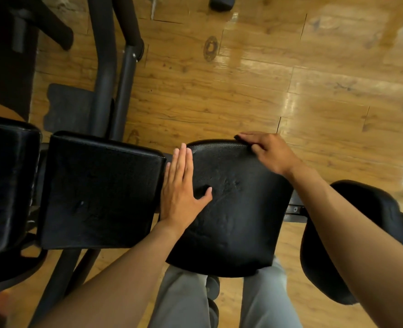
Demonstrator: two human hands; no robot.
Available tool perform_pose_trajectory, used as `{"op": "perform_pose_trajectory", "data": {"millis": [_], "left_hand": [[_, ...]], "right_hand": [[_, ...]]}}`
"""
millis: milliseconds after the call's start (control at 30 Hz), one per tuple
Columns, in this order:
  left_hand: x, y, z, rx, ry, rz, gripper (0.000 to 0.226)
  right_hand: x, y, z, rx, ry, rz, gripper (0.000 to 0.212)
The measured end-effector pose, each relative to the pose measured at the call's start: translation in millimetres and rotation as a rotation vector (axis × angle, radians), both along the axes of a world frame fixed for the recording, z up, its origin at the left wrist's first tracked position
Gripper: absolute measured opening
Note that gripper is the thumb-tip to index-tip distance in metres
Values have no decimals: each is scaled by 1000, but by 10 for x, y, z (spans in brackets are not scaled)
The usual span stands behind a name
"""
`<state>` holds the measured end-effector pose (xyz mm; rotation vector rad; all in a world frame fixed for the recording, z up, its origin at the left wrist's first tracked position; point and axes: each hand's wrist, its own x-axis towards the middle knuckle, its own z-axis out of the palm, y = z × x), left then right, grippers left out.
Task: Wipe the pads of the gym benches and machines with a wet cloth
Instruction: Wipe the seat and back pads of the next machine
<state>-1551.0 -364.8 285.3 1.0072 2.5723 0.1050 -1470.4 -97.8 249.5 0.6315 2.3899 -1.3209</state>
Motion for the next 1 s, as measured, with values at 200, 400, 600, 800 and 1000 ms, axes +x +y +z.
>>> {"op": "perform_pose_trajectory", "data": {"millis": [200, 400, 600, 800, 1000], "left_hand": [[53, 24, -17, -24, 68, 18, 112], [76, 33, -28, -31, 102, 16, 113], [81, 44, -20, -47, 101, 13, 113], [101, 53, 16, -63, 93, 22, 112], [109, -29, 56, -61, 50, 57, 114]], "right_hand": [[660, 357, -249, 71, -155, -67, 60], [1128, 472, -352, 108, -277, -165, 51], [1046, 367, -349, 109, -285, -247, 45], [562, 215, -87, 129, -113, -54, 52], [-316, -340, 255, 98, 61, 160, 54]]}}
